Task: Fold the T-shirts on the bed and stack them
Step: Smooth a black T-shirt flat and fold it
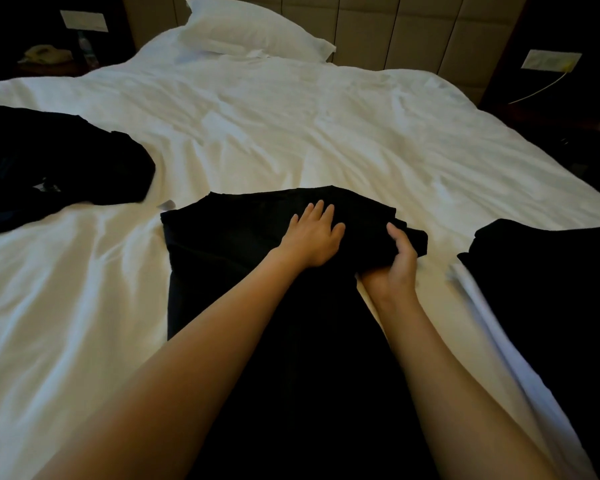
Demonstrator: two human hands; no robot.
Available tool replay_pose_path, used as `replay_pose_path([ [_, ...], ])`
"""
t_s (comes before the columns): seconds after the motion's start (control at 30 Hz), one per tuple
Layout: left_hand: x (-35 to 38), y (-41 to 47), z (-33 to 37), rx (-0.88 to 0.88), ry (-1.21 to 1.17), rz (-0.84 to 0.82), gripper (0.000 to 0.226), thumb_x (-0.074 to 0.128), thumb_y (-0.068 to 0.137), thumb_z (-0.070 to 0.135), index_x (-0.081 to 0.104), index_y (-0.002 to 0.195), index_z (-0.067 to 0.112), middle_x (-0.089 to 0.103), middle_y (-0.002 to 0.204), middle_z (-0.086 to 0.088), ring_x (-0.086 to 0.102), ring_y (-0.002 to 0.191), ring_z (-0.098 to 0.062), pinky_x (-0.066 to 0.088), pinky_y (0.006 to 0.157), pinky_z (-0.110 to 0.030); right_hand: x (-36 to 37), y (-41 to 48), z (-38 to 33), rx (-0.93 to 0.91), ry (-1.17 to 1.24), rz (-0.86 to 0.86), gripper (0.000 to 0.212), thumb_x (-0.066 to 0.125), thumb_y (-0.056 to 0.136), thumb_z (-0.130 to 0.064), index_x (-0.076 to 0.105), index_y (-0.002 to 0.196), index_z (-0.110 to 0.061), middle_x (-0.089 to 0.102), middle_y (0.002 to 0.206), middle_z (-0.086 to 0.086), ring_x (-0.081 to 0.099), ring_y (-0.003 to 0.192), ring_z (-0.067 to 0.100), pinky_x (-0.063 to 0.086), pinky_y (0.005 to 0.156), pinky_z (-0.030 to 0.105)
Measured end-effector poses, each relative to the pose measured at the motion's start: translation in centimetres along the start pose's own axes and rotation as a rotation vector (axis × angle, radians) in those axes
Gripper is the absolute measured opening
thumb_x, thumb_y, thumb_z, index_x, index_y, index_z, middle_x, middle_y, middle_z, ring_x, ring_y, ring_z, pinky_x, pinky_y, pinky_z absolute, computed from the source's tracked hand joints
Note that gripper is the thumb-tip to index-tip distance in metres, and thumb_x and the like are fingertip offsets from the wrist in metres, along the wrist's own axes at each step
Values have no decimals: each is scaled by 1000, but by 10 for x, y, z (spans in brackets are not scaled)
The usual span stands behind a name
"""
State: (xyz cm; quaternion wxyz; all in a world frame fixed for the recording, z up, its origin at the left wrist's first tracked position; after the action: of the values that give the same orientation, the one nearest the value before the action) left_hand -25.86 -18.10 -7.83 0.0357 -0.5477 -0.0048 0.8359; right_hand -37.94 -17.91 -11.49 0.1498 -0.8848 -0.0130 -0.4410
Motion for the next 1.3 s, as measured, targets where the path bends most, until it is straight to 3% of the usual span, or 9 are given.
replay_pose_path([
  [0.13, 13, 13, -9, -44, -31, -1, 53, 17, 103, 38, 6, 151, 19, -3, 159, -3, -7, 146, -17, -5, 116, -39, 2, 9, -4, -50, 57, -26, 34, 50, 88, -19, 61, 118, -8, 67, 109, 13, 63, 100, 30, 50, 90, 38],
  [0.27, -7, -1, -11, -49, -539, 39, 50, 20, 104, 31, 14, 150, 14, 6, 159, -3, 4, 146, -16, 3, 117, -36, 13, 11, -6, -78, -56, -97, 23, 50, 87, -19, 63, 101, -7, 69, 89, 9, 66, 82, 25, 54, 73, 31],
  [0.5, -16, -50, -44, -237, -1609, 128, 53, 20, 101, 40, 23, 149, 18, 27, 153, -9, 26, 142, -22, 19, 114, -32, 82, -5, -1, -418, -1014, -288, 20, 66, 81, -3, 55, 68, -13, 57, 67, 1, 55, 63, 14, 40, 60, 26],
  [0.6, -12, -66, -66, -279, -1891, 220, 54, 25, 98, 46, 49, 131, 11, 62, 117, -12, 60, 105, -27, 46, 90, -32, 111, -27, 27, -419, -1620, -680, 21, 73, 79, -11, 66, 97, -17, 62, 109, -2, 55, 104, 11, 38, 83, 17],
  [0.7, -14, -74, -85, -345, -1984, 320, 49, 39, 94, 50, 66, 101, 10, 72, 85, -9, 70, 73, -22, 58, 62, -28, 105, -33, 52, -147, -1843, -868, 41, 71, 81, -32, 60, 120, -26, 32, 151, -3, 27, 140, 9, 21, 109, 23],
  [0.87, -12, -78, -95, -506, -1682, 282, 26, 53, 92, 9, 58, 117, 4, 64, 96, -14, 66, 75, -22, 56, 53, -28, 100, -14, 59, -322, -1965, -647, 54, 37, 99, -44, 27, 148, -24, 8, 159, -1, -1, 146, 12, 5, 116, 31],
  [1.03, -18, -78, -102, -466, -1186, 443, 71, 57, 84, -6, 29, 145, 16, 50, 131, -11, 55, 110, -24, 50, 74, -24, 79, -2, 74, -274, -2392, -655, 62, 20, 99, -52, 4, 152, -25, -8, 159, 5, -12, 146, 18, -7, 117, 34],
  [1.13, -30, -88, -102, -341, -727, 605, 85, 62, 82, 0, 13, 149, 20, 30, 146, -8, 37, 130, -20, 34, 89, -15, 83, 3, 73, -260, -2247, -612, 62, 27, 99, -51, 12, 152, -24, -3, 160, 6, -7, 147, 19, -4, 117, 35],
  [1.3, -44, -103, -117, -448, -363, 799, 86, 66, 80, 17, 14, 149, 18, 16, 152, -12, 14, 141, -28, 19, 115, -39, 89, 16, 47, -395, -1615, -226, 65, 64, 87, -21, 34, 144, -11, 31, 148, 8, 30, 137, 23, 28, 106, 28],
])
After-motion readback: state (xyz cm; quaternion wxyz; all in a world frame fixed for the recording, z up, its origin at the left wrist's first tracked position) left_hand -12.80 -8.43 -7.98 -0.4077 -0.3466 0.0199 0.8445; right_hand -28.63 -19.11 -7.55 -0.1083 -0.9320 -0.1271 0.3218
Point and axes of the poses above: each hand's wrist, its own y-axis towards the middle knuckle, its own x-axis out of the palm, z = x × y, the point moved 4 cm from there along y, towards the middle knuckle
